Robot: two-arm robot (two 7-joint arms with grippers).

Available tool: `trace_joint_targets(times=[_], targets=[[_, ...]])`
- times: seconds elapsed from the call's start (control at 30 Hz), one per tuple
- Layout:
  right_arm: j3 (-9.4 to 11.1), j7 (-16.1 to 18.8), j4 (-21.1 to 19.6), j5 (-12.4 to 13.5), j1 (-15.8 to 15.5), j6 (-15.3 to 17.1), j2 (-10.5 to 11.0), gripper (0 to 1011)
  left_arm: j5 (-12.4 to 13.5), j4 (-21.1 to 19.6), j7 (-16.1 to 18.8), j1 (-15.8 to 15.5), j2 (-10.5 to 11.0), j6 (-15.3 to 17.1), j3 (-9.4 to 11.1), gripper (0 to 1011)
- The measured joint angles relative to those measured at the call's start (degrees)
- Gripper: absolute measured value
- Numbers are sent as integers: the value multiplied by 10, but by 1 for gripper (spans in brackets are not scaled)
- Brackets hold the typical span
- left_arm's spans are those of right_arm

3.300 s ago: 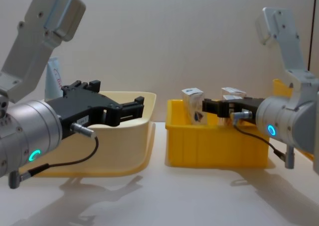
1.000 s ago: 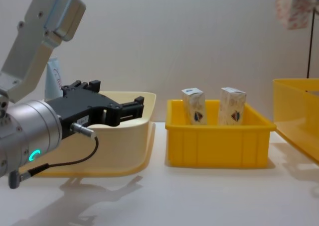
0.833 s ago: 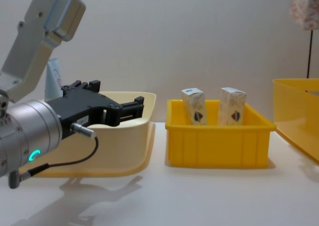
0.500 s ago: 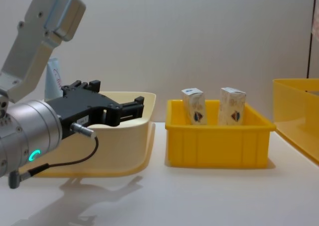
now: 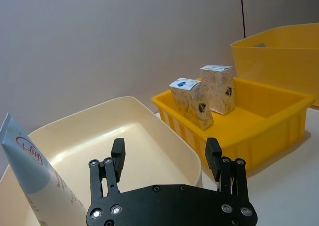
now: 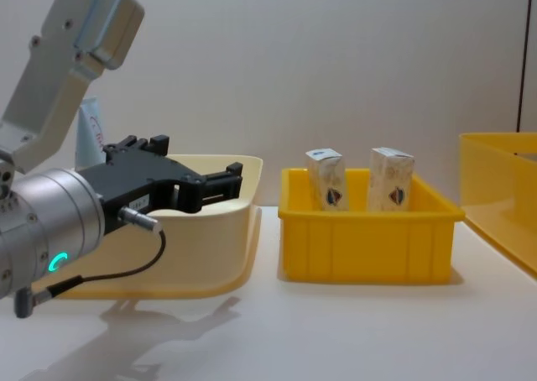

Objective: Bimanual collaborative sorting of washing and personal care products

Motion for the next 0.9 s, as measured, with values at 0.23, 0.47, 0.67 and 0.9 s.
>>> trace_joint_targets(times=[0.23, 0.47, 0.67, 0.9], targets=[[5, -5, 6, -8, -10, 14, -2, 452, 0, 0, 0, 0, 0, 0, 0, 1003], [4, -6, 20, -14, -13, 26, -5, 452, 0, 0, 0, 0, 0, 0, 0, 1003], [2, -5, 32, -20, -12, 36, -8, 452, 0, 0, 0, 0, 0, 0, 0, 1003], [0, -5, 41, -25, -11, 42, -10, 614, 0, 0, 0, 0, 0, 0, 0, 1003]])
